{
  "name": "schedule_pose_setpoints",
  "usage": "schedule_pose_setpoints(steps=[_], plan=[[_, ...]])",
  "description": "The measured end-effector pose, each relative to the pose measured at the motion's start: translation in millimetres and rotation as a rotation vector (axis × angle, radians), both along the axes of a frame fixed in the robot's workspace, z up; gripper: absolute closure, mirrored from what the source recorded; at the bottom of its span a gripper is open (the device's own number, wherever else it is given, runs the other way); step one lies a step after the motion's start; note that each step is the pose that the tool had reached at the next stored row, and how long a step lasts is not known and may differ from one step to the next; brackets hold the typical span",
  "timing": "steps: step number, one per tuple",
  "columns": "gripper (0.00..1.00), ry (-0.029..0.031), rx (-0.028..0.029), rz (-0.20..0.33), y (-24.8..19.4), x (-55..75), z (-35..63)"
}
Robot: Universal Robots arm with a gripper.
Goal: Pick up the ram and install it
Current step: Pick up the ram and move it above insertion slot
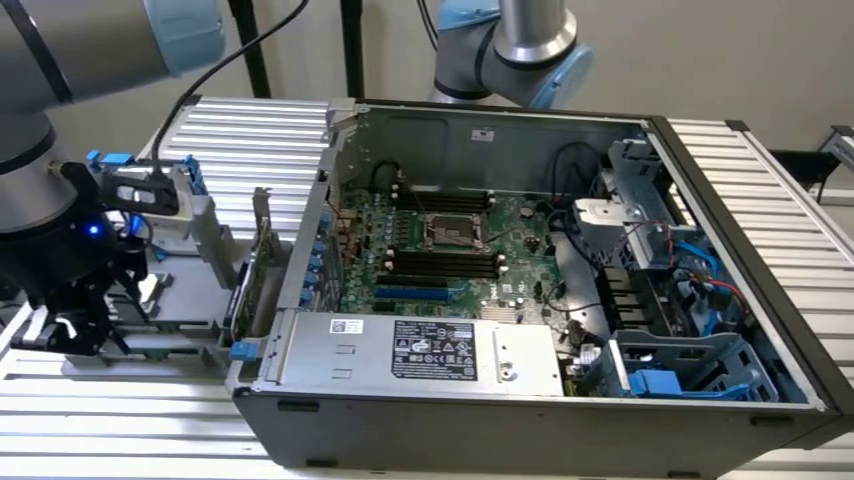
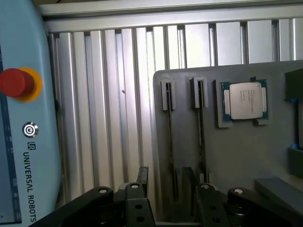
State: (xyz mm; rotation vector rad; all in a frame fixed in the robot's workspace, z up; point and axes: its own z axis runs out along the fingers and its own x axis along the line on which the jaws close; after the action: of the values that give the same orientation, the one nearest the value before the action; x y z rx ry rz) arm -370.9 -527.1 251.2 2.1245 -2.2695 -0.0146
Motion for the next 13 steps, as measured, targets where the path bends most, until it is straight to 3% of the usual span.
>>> schedule_pose_setpoints(steps=[9,13], plan=[[0.58,-0.0009,0.0000,0.018,0.3,-1.7,-16.4],[0.58,-0.0080,0.0001,0.035,1.8,-5.4,-23.6]])
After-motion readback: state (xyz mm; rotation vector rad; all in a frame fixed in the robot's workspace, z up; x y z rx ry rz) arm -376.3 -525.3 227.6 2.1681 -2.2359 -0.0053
